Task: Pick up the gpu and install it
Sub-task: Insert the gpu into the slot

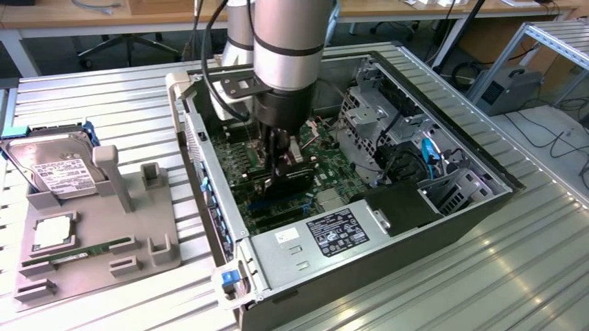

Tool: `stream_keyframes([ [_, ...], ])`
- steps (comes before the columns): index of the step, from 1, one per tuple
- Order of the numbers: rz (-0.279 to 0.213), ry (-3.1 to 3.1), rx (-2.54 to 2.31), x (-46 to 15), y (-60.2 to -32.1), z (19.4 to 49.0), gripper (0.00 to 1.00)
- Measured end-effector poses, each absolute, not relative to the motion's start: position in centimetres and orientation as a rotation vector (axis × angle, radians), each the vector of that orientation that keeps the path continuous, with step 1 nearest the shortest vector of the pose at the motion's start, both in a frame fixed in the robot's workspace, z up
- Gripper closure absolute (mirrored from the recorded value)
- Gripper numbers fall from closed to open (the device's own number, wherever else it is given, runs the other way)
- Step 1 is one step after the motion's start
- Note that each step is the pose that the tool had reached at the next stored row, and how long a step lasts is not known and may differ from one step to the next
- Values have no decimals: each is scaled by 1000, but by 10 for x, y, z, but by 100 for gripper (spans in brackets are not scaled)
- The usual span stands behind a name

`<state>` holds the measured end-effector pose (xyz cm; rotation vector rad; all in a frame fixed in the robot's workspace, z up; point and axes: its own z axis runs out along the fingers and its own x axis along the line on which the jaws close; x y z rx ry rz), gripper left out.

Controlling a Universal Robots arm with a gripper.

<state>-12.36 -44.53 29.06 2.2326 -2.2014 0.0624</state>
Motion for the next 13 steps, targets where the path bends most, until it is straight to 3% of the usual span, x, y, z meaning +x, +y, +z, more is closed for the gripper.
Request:
stream_keyframes([
  [3,62,-2202,2233,-124,-442,299,66],
  [5,62,-2201,2233,-123,-441,299,74],
  [7,59,-2200,2231,-119,-441,299,74],
  [8,56,-2198,2230,-116,-441,299,86],
  [9,52,-2196,2229,-112,-441,299,89],
  [13,32,-2187,2220,-89,-441,299,89],
])
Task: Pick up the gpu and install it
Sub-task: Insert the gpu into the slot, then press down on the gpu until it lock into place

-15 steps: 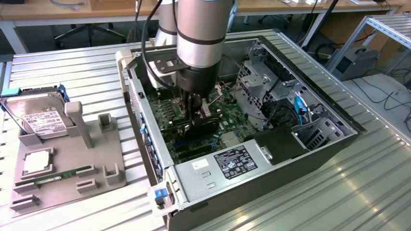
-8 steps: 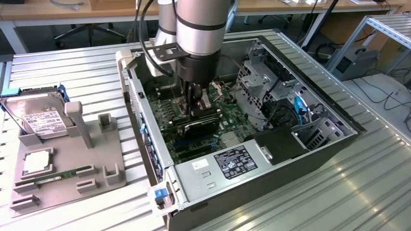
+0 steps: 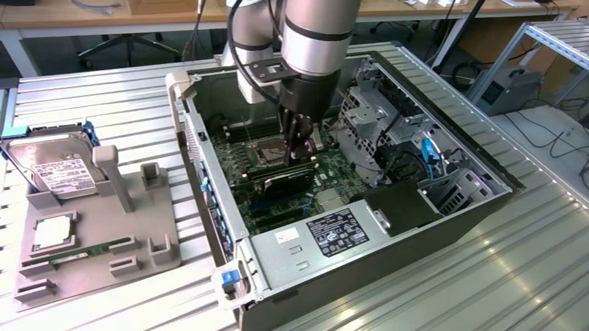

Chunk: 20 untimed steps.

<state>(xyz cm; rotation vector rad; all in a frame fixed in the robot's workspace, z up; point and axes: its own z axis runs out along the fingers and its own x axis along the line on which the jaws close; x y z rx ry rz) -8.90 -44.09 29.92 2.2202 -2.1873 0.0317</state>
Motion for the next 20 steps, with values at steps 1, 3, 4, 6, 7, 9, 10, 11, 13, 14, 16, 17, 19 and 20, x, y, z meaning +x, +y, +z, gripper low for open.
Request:
stream_keyframes([
  [1,32,-2187,2220,-89,-441,299,89],
  [3,32,-2187,2220,-89,-441,299,89],
  [4,32,-2187,2220,-97,-441,298,89],
  [6,32,-2187,2220,-126,-441,289,89],
  [7,32,-2187,2220,-136,-441,285,89],
  [9,32,-2187,2220,-142,-441,279,89],
  [10,32,-2187,2220,-143,-441,278,89],
  [11,32,-2187,2220,-143,-441,277,89],
  [13,32,-2187,2220,-143,-441,277,89],
  [14,32,-2187,2220,-143,-441,276,89],
  [16,32,-2187,2220,-143,-441,275,89],
  [17,32,-2187,2220,-143,-441,275,89],
  [19,32,-2187,2220,-143,-441,274,89],
  [20,32,-2187,2220,-143,-441,273,89],
])
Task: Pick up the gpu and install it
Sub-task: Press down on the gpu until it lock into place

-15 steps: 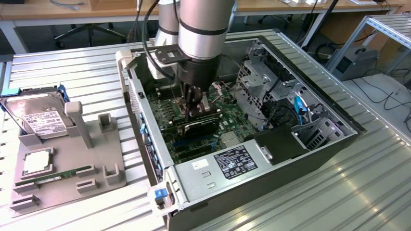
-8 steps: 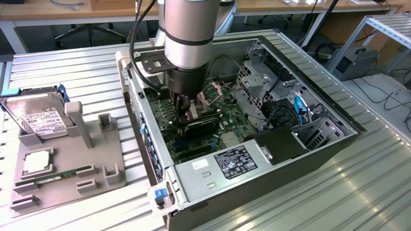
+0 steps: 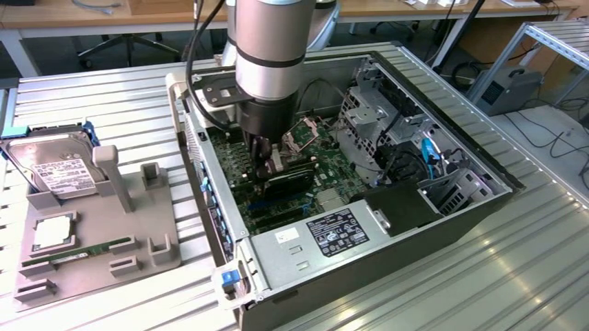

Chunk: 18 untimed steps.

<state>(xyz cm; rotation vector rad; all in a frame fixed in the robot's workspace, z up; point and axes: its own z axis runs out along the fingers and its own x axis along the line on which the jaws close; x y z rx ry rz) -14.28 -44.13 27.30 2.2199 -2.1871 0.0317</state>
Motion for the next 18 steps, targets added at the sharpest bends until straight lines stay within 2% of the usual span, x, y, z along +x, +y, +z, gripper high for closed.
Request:
stream_keyframes([
  [18,32,-2186,2222,-143,-441,271,89],
])
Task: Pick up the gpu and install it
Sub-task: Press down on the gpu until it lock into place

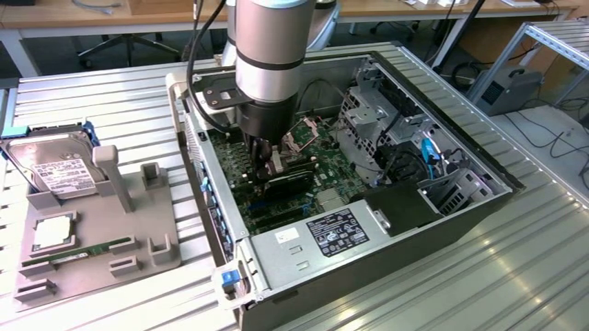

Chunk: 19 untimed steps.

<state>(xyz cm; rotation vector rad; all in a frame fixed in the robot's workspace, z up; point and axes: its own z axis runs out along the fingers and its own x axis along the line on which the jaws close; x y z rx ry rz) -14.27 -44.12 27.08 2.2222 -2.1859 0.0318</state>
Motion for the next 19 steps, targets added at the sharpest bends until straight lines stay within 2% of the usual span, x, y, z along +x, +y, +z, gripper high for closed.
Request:
stream_keyframes([
  [19,32,-2186,2222,-140,-442,279,89],
])
